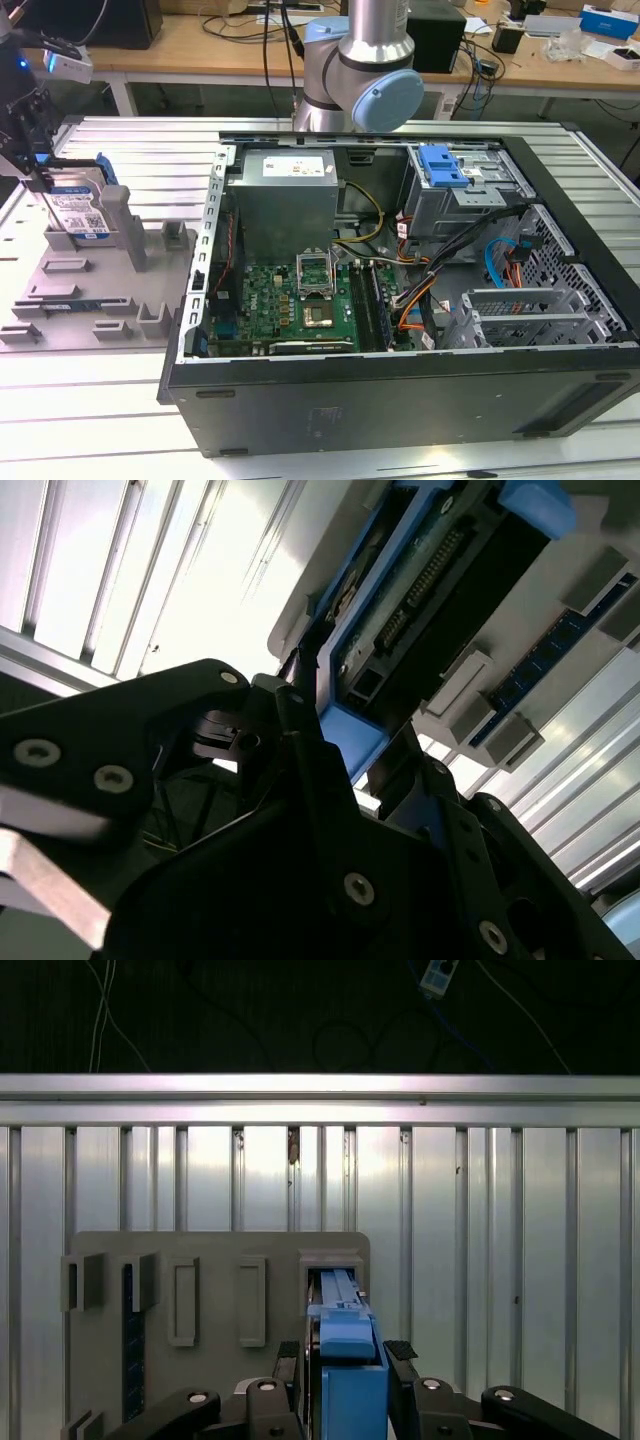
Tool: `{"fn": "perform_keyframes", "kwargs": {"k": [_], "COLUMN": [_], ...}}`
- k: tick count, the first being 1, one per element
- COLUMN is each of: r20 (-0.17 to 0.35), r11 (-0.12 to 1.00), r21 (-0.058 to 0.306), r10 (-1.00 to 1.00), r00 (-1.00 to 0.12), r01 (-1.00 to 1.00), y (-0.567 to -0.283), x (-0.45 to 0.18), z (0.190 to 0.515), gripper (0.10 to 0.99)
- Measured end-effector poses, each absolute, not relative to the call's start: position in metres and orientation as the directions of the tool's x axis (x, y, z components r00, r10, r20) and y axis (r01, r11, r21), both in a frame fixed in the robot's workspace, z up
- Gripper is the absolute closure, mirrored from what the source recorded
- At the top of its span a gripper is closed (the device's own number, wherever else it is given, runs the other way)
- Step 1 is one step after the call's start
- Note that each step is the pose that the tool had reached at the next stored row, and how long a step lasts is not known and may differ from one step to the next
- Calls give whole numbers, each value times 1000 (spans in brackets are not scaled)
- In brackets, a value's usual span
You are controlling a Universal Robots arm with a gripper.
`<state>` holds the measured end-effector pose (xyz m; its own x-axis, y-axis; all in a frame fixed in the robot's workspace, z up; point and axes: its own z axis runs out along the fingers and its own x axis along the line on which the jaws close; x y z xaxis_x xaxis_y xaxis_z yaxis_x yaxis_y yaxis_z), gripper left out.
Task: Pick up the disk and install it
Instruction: 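Pick up the disk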
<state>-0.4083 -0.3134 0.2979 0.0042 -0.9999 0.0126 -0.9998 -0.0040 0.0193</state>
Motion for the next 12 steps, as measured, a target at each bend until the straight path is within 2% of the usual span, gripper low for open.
{"fn": "perform_keyframes", "kwargs": {"k": [5, 6, 12], "r20": [13, 13, 13], "r11": [-4, -4, -4], "r21": [19, 19, 19], "r10": [-1000, -1000, -1000], "r00": [4, 4, 4], "r01": [-1000, -1000, -1000], "y": [-313, -313, -313], "x": [-408, -408, -408], "z": [297, 297, 297], "gripper": [643, 718, 718]}}
